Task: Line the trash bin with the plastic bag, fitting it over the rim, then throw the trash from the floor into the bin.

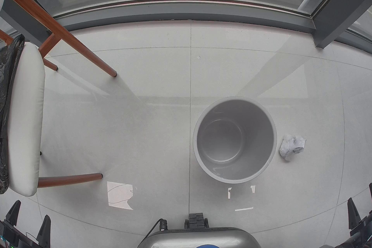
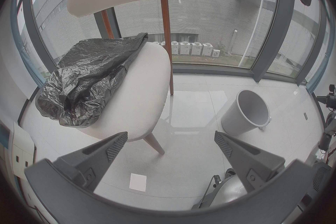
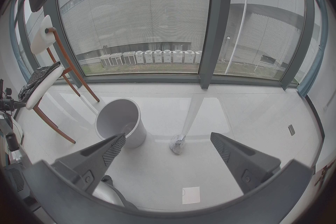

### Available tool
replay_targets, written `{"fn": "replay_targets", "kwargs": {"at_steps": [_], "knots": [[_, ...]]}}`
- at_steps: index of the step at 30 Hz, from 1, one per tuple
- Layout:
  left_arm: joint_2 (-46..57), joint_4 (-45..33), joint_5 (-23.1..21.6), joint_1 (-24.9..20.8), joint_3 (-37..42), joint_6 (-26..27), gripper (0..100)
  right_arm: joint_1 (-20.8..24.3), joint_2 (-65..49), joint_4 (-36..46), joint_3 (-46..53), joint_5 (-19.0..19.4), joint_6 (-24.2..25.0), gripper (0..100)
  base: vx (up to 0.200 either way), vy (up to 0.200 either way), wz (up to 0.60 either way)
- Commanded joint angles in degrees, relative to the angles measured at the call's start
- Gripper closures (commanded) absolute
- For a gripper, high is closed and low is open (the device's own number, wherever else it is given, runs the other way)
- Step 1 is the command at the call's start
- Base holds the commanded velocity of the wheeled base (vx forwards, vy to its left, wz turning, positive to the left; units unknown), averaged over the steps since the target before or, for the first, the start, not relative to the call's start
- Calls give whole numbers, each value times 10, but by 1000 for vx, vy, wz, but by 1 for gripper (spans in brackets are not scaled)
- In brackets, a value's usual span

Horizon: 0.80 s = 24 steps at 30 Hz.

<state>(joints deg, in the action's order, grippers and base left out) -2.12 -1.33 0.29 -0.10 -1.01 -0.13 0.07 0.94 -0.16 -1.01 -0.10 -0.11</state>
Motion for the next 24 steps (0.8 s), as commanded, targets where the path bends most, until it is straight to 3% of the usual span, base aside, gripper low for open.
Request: {"fn": "replay_targets", "kwargs": {"at_steps": [1,3,6,10,13,16,20,22,24], "knots": [[0,1,1,0,7,2,0,0,-9,0,9,0,-1,0,0,0,0],[0,1,-1,0,7,2,0,0,-9,0,9,0,0,0,0,0,0],[-4,132,-25,-3,-55,32,0,1,-9,0,9,0,3,0,0,0,0],[-80,92,-22,2,-200,51,0,0,-9,1,9,-1,3,0,0,0,0],[-141,32,20,17,-297,69,0,0,-9,1,9,0,2,0,0,0,0],[-220,20,73,28,-351,74,0,0,-9,1,9,0,2,0,0,0,0],[-274,12,120,34,-386,93,0,1,-9,1,9,0,3,0,0,0,0],[-312,13,149,45,-388,127,0,1,-9,1,9,0,3,0,0,0,0],[-328,13,154,48,-389,133,0,1,-9,2,9,0,2,0,0,0,0]]}}
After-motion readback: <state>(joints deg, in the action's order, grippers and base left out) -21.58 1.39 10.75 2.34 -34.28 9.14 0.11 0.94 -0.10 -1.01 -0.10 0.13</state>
